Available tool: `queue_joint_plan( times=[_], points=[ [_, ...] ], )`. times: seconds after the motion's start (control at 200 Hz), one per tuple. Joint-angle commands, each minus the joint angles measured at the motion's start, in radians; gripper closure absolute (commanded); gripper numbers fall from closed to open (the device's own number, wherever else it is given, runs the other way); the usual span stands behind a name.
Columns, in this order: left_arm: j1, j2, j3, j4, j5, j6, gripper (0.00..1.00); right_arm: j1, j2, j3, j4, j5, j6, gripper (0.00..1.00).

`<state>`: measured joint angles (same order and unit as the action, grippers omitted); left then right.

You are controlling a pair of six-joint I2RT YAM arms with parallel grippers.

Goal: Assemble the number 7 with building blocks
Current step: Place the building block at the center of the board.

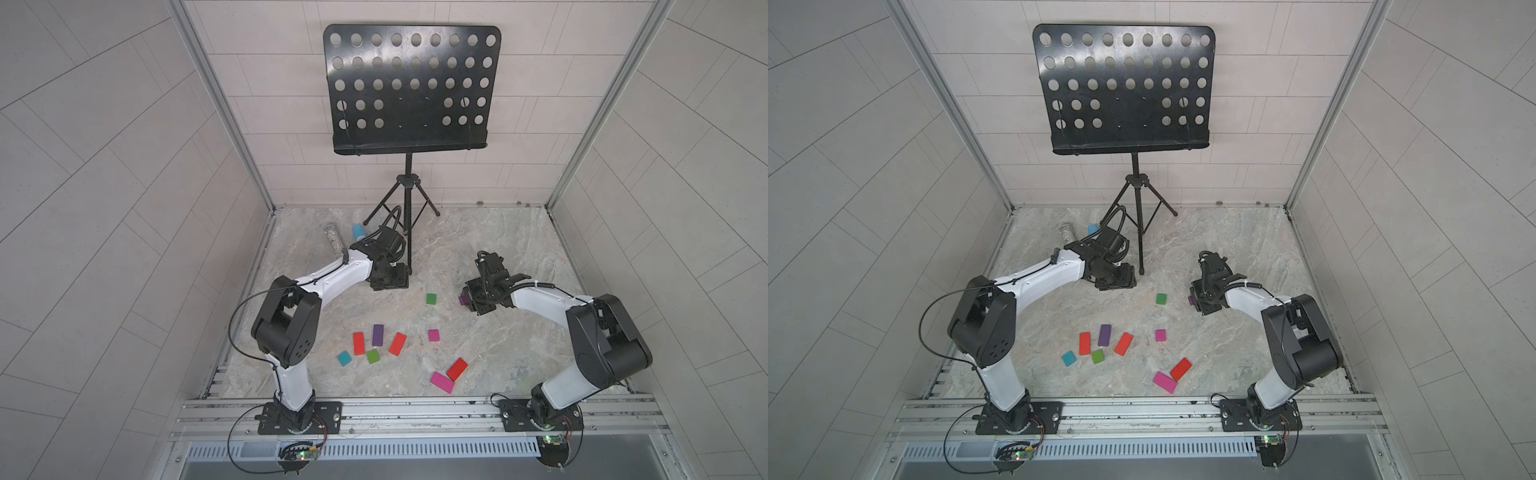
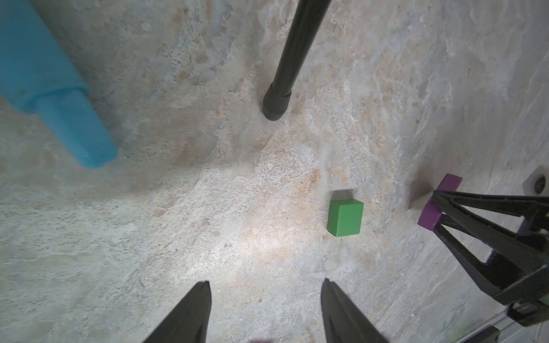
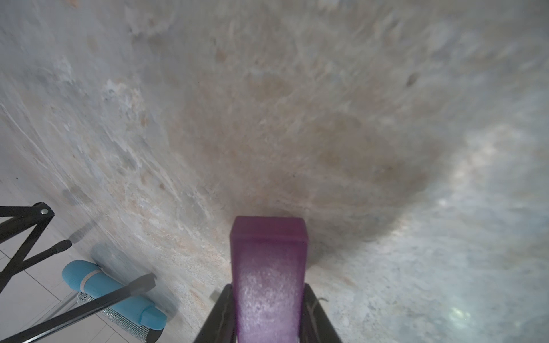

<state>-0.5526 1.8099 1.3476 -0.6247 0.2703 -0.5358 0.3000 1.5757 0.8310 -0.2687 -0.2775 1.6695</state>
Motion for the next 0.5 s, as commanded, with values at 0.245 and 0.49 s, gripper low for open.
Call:
queue_joint_plan(
  times=[0.245,0.49],
  points=[
    [-0.010,0.037,0.027,0.000,0.003,-0.012,0.35,0.031,0.078,0.070,-0.113,0.054,0.048,0.89],
    [-0.012,0.045,0.031,0.002,0.008,-0.012,0.34,0.042,0.087,0.063,-0.119,0.076,0.074,0.89]
  ],
)
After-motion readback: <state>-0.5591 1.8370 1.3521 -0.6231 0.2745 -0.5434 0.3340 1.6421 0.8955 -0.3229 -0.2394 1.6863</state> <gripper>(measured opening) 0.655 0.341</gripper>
